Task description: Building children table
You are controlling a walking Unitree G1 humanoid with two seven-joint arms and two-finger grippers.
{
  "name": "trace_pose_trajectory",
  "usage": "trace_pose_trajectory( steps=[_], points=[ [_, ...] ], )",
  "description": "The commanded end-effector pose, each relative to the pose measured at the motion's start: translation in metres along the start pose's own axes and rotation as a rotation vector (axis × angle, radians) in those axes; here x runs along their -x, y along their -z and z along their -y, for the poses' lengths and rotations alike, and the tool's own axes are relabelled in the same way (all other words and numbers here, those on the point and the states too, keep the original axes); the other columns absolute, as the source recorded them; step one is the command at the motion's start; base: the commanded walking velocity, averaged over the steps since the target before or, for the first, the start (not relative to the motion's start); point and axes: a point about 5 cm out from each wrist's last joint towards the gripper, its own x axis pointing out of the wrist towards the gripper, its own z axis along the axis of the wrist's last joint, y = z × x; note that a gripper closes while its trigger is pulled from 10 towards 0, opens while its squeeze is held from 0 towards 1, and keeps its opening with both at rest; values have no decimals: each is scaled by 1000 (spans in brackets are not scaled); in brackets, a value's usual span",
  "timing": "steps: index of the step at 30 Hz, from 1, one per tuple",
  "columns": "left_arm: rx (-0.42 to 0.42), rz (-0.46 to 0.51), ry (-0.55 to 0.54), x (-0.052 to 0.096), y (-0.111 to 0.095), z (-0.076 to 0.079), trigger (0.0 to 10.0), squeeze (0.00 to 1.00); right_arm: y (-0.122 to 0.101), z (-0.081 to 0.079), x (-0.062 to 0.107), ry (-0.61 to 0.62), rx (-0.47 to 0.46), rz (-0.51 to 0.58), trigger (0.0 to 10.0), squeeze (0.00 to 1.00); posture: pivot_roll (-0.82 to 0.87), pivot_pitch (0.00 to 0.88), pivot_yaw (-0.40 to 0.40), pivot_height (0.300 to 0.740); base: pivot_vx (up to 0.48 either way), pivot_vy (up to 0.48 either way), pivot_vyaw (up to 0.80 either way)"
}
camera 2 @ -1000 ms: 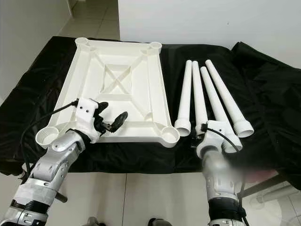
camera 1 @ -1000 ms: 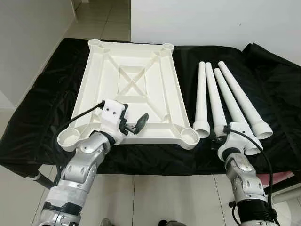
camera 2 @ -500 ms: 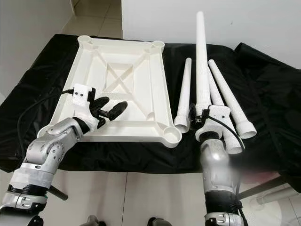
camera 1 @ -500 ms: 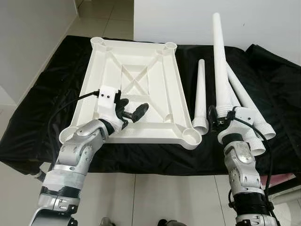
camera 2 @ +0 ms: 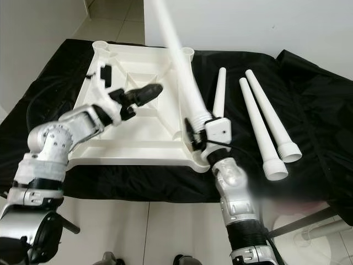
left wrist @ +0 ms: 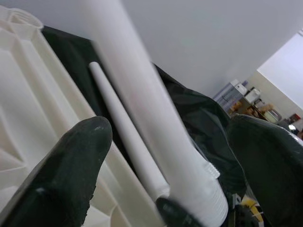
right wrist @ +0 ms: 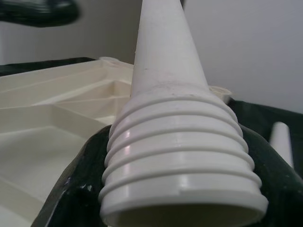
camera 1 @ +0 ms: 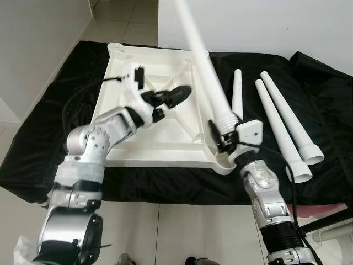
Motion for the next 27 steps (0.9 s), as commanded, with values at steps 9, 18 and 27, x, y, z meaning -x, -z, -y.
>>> trace_pose_trajectory(
  steps=[9, 18, 27],
  points=[
    [29, -68, 219, -15, 11, 11, 10000, 0, -7, -20, -8, -127, 40, 66, 10000, 0, 10, 75, -37, 740, 0, 0, 0],
    [63, -37, 84, -24, -4, -6, 10000, 0, -4, -32, -3, -168, 69, 75, 10000, 0, 9, 65, -33, 740, 0, 0, 0],
    [94, 17, -5, -24, -36, -23, 9529, 0, 4, -36, 8, -179, 81, 52, 10000, 0, 7, 60, -23, 740, 0, 0, 0]
  ],
)
